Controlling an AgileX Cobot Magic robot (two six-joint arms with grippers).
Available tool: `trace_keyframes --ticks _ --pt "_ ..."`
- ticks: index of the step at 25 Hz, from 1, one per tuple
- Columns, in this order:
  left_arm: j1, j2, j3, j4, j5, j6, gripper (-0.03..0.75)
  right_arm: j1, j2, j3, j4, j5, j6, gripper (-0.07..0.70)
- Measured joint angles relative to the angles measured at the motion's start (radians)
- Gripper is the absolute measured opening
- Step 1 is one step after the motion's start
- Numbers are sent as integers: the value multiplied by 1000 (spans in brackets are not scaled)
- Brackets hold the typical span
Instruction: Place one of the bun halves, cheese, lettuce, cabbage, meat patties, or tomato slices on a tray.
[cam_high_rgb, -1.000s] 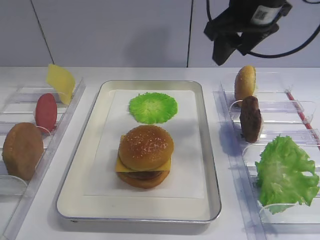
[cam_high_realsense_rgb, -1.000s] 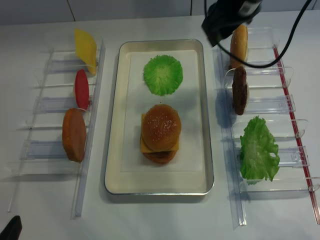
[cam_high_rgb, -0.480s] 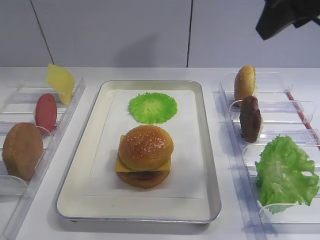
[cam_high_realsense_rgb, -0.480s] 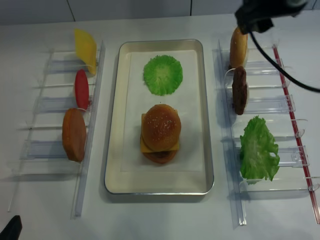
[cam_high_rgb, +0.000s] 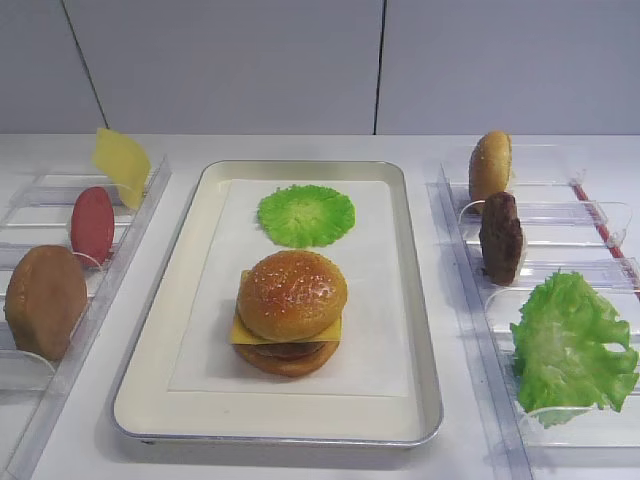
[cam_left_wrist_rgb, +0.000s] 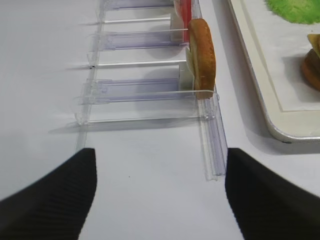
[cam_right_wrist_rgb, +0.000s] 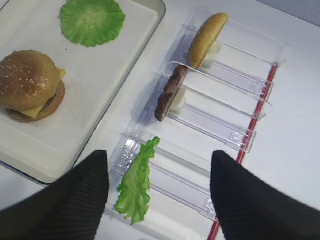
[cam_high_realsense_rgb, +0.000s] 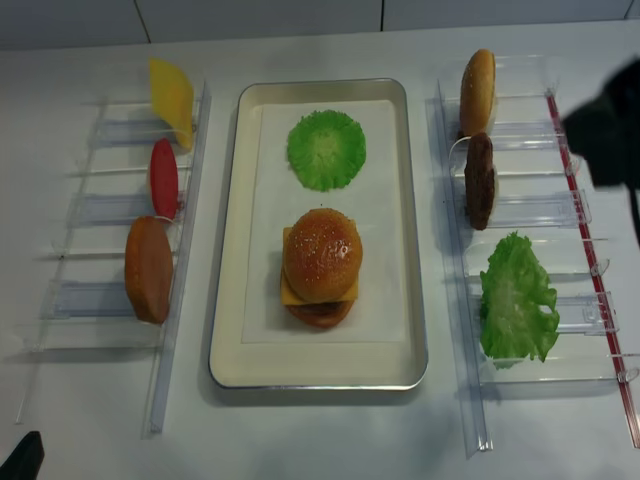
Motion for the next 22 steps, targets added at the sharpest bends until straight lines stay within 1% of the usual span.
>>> trace_keyframes --ticks 3,8,13,18,20,22 --pt "0 0 0 0 0 0 493 0 -130 99 -44 -20 25 454" --pt "0 0 0 0 0 0 493 0 -366 269 -59 -50 57 454" --pt "0 0 0 0 0 0 493 0 -553 430 -65 -53 71 454" --pt "0 0 0 0 0 0 493 0 -722 584 -83 -54 106 454" --pt "0 0 0 0 0 0 493 0 -798 634 -92 -54 111 454" --pt "0 0 0 0 0 0 493 0 -875 667 -92 -38 119 454"
